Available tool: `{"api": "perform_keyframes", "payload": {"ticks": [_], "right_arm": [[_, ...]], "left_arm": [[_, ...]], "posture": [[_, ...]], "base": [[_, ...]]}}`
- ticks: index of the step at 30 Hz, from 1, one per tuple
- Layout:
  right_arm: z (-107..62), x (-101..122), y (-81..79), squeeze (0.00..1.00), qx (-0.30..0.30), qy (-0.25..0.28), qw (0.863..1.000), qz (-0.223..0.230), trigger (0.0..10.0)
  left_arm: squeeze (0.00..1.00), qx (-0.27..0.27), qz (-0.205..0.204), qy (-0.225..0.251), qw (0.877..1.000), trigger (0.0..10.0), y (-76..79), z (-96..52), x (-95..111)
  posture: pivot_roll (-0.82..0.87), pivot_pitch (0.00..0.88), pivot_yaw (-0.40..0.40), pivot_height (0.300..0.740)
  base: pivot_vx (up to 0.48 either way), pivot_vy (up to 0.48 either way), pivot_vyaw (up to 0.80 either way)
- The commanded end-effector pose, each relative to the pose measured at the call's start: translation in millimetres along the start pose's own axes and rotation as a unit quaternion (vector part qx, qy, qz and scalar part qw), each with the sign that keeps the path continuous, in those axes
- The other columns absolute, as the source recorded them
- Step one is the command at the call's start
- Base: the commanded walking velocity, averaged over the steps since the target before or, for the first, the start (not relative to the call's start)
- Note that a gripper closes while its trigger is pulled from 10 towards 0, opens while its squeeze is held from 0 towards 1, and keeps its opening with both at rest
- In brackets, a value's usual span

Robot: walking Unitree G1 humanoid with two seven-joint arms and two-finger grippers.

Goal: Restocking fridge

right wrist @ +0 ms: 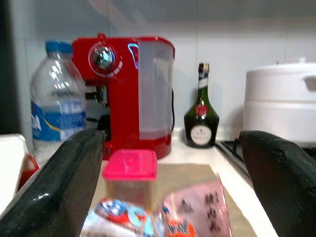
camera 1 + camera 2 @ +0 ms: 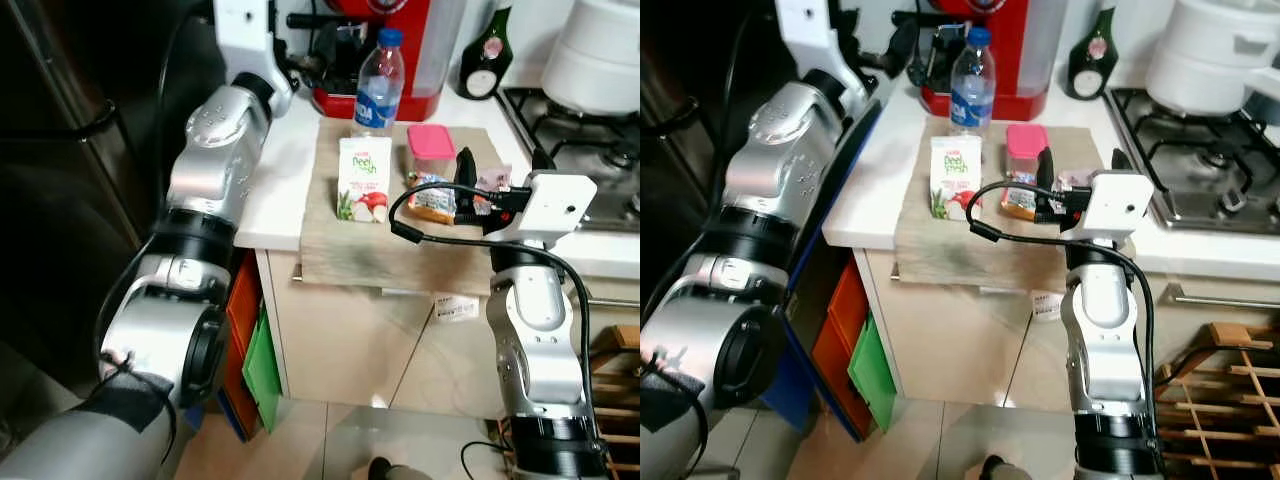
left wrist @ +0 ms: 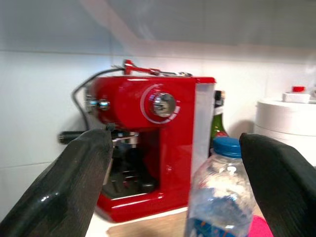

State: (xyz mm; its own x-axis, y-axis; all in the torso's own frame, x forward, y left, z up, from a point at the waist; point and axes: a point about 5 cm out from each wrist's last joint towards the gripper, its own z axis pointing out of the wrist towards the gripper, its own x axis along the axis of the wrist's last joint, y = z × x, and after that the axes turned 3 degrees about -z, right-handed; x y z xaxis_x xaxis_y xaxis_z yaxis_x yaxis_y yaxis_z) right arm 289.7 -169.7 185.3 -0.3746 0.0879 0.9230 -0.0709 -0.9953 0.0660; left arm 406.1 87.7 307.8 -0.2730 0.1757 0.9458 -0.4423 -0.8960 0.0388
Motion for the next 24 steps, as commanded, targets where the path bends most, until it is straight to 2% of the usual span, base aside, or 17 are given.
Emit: {"api": "perform_keyframes", "payload": {"ticks": [1,6,10,15,24], "right_arm": [[-0.5,6,-3.8,0.0,0.005,0.006,1.0,0.003,10.0],[-15.8,0,-2.2,0.0,0.004,-0.015,1.0,0.0,10.0],[-18.5,0,-2.1,0.0,0.004,-0.017,1.0,0.0,10.0],[-21.5,-1,-1.7,0.0,0.005,-0.025,1.0,-0.002,10.0],[-20.9,-4,-4.1,0.0,0.014,-0.034,0.999,0.001,10.0]], "left_arm": [[0.0,-0.004,-0.006,0.002,1.0,10.0,-2.3,2.3,4],[0.0,-0.012,-0.045,0.017,0.999,10.0,-0.6,16.5,18],[0.0,-0.016,-0.046,0.026,0.998,10.0,0.3,18.4,23],[0.0,-0.05,-0.051,0.046,0.996,10.0,5.7,23.3,36],[0.0,-0.102,-0.036,0.043,0.993,10.0,9.8,22.9,36]], "posture": [[-0.07,0.0,0.075,0.74],[-0.11,0.0,0.094,0.74],[-0.11,0.0,0.097,0.74],[-0.12,0.0,0.103,0.74],[-0.12,0.0,0.098,0.74]], "base": [[0.0,0.0,0.0],[0.0,0.0,0.0],[0.0,0.0,0.0],[0.0,0.0,0.0],[0.0,0.0,0.0]]}}
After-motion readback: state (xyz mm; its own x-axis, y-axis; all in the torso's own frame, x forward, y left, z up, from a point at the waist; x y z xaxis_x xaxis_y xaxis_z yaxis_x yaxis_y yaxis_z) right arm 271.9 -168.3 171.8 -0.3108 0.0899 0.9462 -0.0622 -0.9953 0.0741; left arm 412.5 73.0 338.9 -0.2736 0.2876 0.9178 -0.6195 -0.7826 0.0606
